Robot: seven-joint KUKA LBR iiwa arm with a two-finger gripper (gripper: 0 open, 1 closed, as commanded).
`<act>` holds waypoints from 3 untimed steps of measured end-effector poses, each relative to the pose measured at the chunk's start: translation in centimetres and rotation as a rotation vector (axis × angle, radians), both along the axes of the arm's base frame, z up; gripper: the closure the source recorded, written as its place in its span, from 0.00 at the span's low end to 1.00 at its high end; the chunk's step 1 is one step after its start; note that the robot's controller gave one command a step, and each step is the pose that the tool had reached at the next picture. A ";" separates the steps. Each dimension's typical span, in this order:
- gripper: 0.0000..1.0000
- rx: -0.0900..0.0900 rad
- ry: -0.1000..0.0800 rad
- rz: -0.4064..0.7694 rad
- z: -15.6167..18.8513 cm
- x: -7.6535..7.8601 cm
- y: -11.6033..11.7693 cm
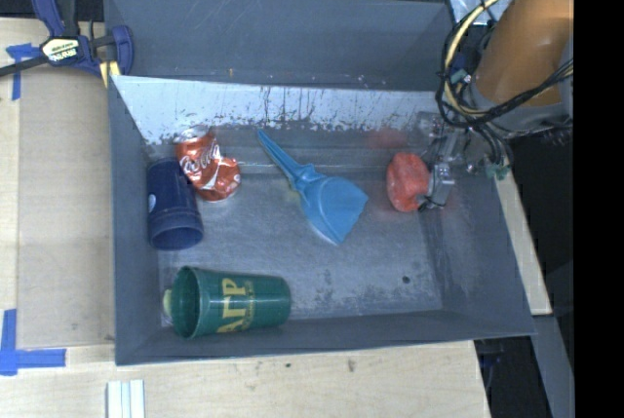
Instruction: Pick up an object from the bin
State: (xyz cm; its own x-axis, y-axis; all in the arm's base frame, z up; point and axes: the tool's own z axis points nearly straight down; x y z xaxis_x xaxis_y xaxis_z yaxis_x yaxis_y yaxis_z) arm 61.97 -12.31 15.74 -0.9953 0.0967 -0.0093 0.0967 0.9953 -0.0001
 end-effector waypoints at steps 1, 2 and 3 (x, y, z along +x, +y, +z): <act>0.00 -0.003 -0.002 0.217 -3.1 0.3 0.1; 1.00 0.019 0.015 -0.380 -7.7 1.0 -0.6; 1.00 0.018 0.015 -0.380 -7.7 1.0 -0.6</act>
Offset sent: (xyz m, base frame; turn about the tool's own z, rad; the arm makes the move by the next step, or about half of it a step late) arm 0.0068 -0.0127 -0.0874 0.3876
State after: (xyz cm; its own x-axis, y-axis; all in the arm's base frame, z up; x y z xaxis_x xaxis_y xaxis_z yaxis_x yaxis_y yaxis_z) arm 62.94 -12.90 8.02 -0.8886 0.4586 0.0102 0.4587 0.8885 0.0132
